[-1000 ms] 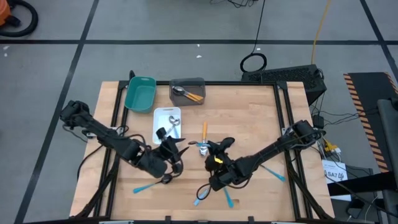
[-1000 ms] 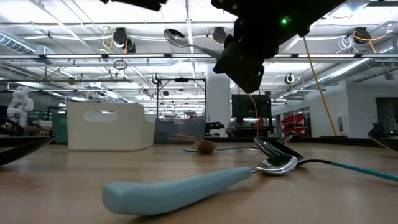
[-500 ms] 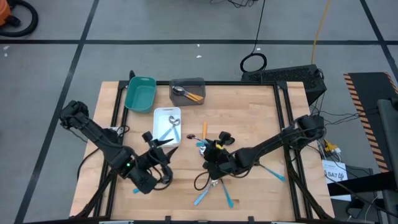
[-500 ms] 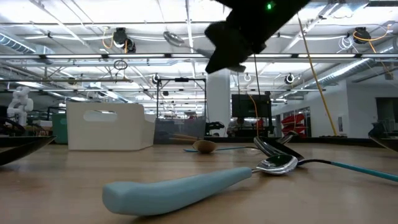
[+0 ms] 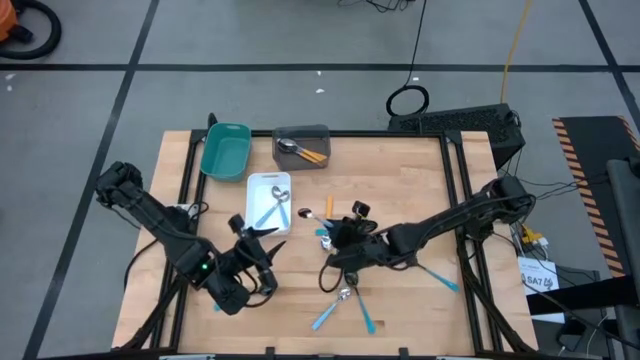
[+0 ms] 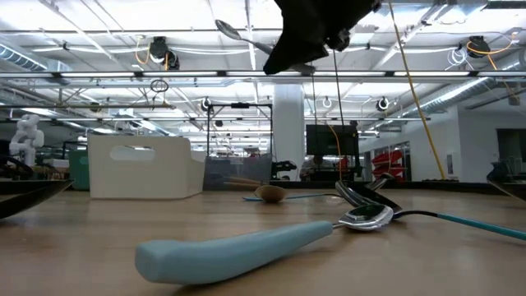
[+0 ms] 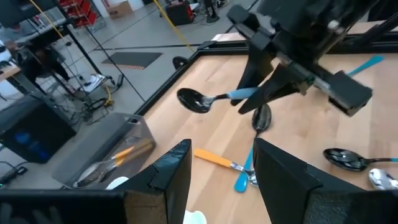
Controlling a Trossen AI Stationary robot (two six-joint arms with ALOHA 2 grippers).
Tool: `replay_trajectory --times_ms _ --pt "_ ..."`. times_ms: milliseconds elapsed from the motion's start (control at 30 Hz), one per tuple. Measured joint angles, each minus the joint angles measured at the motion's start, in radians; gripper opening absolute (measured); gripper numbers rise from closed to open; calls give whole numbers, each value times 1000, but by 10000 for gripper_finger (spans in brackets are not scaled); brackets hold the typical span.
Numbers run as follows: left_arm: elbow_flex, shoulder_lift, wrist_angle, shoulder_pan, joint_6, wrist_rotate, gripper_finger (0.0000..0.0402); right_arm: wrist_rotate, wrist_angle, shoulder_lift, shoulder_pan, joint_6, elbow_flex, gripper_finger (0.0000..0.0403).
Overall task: Sort silverware by color (type)
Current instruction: Put the light blue spoon into the white bin
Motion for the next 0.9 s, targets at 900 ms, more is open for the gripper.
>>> replay_trajectory --times_ms 900 --pt "-1 137 132 35 -125 -13 170 -101 1101 59 -20 -79 -368 46"
